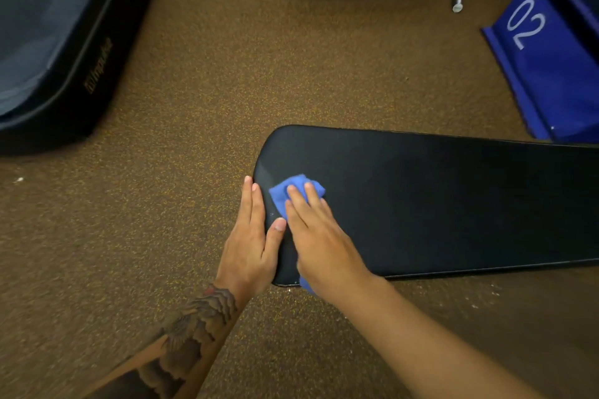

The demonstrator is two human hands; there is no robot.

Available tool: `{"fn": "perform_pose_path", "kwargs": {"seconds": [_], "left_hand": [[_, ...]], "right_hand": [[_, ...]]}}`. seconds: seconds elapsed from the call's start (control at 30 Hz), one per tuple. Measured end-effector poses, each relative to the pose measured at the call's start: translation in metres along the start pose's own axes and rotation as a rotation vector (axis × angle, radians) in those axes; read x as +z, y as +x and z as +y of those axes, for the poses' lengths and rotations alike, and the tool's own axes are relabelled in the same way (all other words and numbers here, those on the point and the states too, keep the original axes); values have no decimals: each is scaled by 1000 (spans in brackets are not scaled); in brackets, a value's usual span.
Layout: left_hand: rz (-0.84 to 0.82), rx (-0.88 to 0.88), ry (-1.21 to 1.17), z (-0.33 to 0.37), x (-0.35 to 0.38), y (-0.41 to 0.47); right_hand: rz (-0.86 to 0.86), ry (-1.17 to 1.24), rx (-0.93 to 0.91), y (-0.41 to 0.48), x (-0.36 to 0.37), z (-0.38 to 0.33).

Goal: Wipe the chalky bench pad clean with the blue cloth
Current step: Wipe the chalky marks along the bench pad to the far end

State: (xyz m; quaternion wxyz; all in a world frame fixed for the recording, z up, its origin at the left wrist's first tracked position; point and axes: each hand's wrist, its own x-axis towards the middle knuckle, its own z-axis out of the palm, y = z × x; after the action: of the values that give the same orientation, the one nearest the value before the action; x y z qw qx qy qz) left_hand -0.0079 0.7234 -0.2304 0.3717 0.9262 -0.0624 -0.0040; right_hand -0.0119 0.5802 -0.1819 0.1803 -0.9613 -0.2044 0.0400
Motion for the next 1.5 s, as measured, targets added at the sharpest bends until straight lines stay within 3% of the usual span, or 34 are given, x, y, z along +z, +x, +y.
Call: {"fn": "perform_pose_path", "kwargs": {"seconds": [0.13, 0.3, 0.43, 0.63, 0.7, 0.93, 1.03, 1.2, 1.33, 1.5], "left_hand": [[1, -8, -28, 2, -1, 0], [3, -9, -44, 3, -1, -1], [3, -6, -50, 1, 0, -1], [8, -15, -57, 1, 1, -1], [10, -20, -55, 3, 0, -1], [11, -13, -49, 2, 1, -1], [14, -13, -66, 2, 1, -1], [23, -9, -72, 2, 0, 0], [20, -15, -89, 3, 0, -1], [8, -24, -123, 2, 1, -1]], "right_hand": [[49, -70, 82, -9, -12, 23], [71, -101, 236, 55, -15, 29], [32, -64, 173, 46, -7, 14], [-17, -113, -2, -57, -3, -19], [-38, -129, 45, -70, -4, -11], [166, -100, 355, 4, 5, -16], [227, -118, 275, -13, 21, -34], [87, -191, 45, -77, 13, -28], [64, -173, 170, -65, 4, -3], [205, -148, 272, -13, 19, -28]]}}
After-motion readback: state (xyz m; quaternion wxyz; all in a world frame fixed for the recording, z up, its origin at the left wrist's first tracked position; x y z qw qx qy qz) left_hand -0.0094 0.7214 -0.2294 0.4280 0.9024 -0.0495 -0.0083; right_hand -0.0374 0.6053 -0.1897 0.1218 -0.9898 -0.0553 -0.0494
